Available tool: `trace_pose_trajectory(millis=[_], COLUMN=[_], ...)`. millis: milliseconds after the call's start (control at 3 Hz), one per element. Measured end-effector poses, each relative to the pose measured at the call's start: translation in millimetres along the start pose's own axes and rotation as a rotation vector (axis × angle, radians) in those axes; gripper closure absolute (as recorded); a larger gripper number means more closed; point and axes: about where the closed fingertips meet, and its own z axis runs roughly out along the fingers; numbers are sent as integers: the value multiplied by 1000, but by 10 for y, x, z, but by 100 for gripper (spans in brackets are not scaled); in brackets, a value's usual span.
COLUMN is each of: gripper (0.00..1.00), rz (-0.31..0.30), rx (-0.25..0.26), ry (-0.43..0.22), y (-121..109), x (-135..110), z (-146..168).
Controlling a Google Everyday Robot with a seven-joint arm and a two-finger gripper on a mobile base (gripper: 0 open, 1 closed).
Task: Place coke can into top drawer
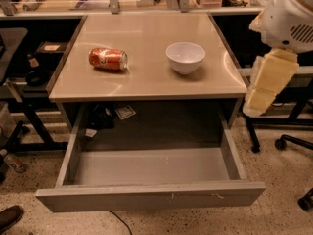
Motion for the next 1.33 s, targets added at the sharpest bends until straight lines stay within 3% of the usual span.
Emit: trace_pose_trajectory(millis=[667,1000,1333], gripper=[0,0,0], rz=[-13,-58,-58], rx=[11,0,0], ry=[22,9,9], y=[-234,-445,-445], x=[-597,-1131,-1132], z=[76,357,358])
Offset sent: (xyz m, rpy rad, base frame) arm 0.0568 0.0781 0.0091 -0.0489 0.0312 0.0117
